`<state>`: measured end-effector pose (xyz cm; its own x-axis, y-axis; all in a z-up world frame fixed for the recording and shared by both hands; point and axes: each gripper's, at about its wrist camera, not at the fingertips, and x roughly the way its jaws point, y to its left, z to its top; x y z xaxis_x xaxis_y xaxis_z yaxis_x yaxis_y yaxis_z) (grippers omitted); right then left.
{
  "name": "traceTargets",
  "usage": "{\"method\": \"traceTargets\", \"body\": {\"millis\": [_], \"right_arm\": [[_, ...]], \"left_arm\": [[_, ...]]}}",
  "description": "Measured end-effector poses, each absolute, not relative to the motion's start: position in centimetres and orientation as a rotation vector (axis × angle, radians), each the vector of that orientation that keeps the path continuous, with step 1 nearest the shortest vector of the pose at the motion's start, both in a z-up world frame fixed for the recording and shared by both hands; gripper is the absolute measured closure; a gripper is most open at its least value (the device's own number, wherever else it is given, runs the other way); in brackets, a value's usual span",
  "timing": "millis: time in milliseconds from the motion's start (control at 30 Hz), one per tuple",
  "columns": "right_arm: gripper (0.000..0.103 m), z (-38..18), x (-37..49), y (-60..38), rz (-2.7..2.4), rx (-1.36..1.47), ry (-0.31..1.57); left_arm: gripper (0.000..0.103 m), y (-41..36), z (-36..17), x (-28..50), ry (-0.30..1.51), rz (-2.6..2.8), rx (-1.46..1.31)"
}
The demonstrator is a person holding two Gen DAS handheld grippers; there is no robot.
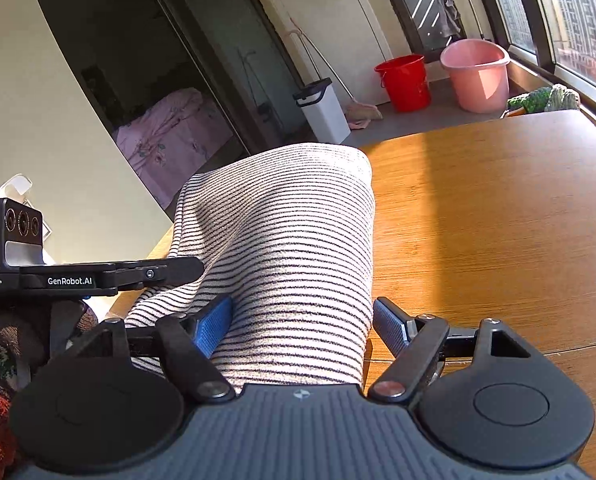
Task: Fold clothes
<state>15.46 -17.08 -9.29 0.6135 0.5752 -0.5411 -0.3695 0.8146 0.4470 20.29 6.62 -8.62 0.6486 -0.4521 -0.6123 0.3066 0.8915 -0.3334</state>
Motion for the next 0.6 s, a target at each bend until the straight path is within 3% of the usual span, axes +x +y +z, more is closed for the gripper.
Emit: {"method": "traceTargets", "body": {"millis": [433, 600], "right_arm": [[0.026, -9.6, 17.9, -12.0, 0.627, 0.285, 0.742], [0.025, -9.4, 20.1, -6.6, 0.668, 0.252, 0.728]], "left_arm": [[0.028, 10.3, -8.7, 19.1, 0.708, -0.347, -0.205], [0.033, 14.1, -8.4, 20.1, 0.698, -0.244, -0.230]]}}
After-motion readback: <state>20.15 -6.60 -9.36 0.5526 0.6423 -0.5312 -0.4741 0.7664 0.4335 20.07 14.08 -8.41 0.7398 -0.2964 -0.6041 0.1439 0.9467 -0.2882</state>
